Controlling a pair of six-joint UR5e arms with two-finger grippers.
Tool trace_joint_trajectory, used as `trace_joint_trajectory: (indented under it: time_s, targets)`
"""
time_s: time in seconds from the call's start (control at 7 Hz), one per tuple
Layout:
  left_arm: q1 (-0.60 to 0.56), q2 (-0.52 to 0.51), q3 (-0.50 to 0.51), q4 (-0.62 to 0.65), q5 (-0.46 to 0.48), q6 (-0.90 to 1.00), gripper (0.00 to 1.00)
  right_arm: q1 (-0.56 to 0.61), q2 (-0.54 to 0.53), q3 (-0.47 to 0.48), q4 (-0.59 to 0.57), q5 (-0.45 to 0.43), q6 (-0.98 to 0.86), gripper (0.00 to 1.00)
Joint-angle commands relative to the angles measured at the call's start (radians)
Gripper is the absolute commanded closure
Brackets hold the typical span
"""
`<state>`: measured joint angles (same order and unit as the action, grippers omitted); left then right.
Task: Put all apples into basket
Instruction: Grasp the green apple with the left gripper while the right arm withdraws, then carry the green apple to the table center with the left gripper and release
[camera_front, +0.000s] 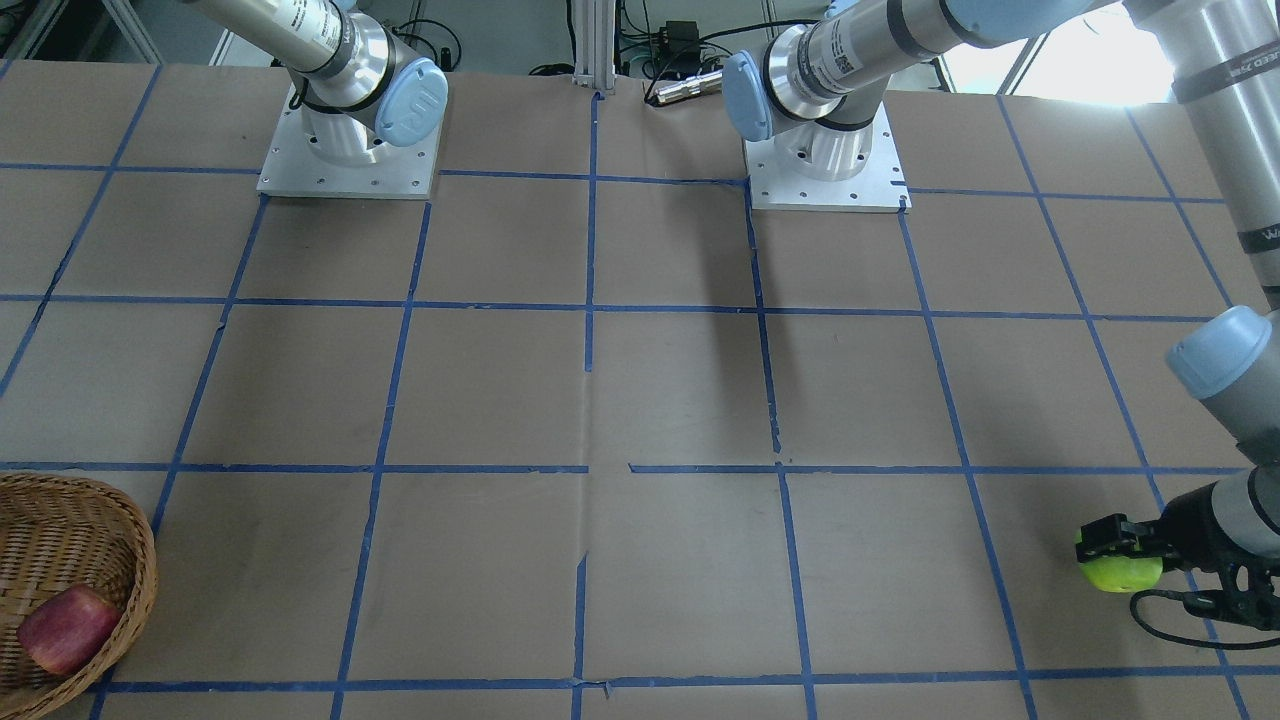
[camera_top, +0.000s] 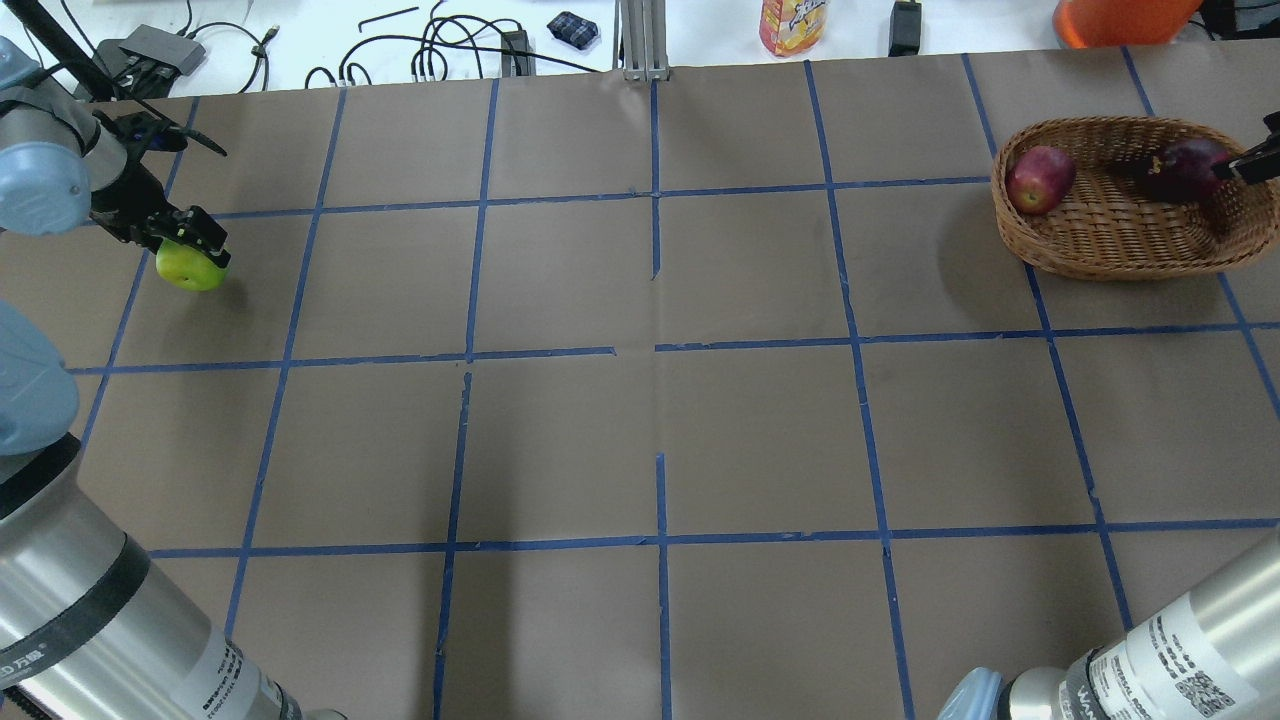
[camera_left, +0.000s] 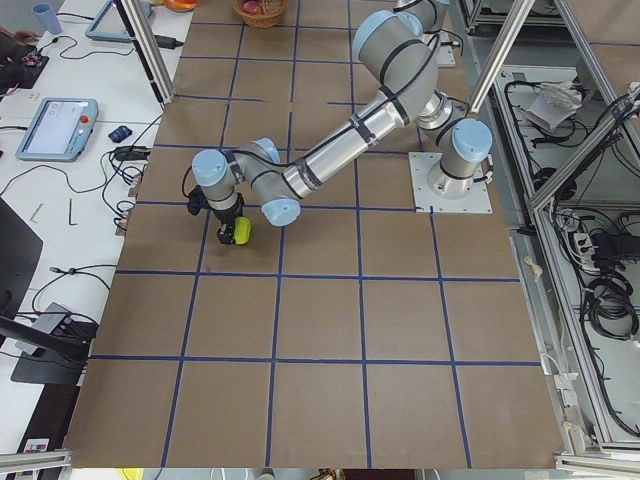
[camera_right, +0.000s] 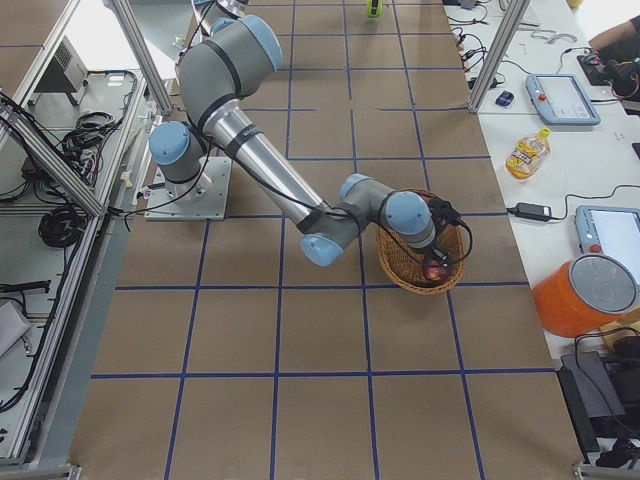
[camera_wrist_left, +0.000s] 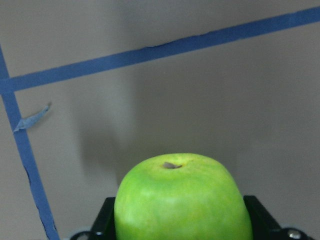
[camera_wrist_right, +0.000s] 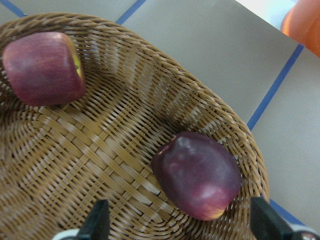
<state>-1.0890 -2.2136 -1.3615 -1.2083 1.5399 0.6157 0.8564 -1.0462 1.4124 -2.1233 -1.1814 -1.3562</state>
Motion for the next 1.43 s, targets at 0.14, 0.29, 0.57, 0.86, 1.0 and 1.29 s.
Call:
trace_joint_trajectory:
  time_s: [0.14,0.29,0.57,0.86,1.0,1.29]
  targets:
    - [-0.269,0.199,-0.039,-0.258,-0.063,-0.450,0.90,0.052,-0.266,0.008,0.352,-0.084,0.113,0.00]
    - [-0.384,0.248,-0.094,-0.255,-0.107,-0.570,0.90,0.100,-0.332,0.011,0.418,-0.151,0.253,0.00]
    - [-0.634,0.266,-0.194,-0.197,-0.150,-0.895,0.90,0.263,-0.454,0.017,0.532,-0.219,0.558,0.00]
    - [-0.745,0.241,-0.202,-0.041,-0.165,-1.084,0.90,0.448,-0.498,0.100,0.569,-0.262,0.938,0.00]
    - [-0.788,0.238,-0.212,0.001,-0.193,-1.129,0.90,0.557,-0.509,0.147,0.545,-0.300,1.142,0.00]
    - [-0.859,0.188,-0.249,0.157,-0.195,-1.197,0.88,0.747,-0.506,0.250,0.436,-0.500,1.424,0.00]
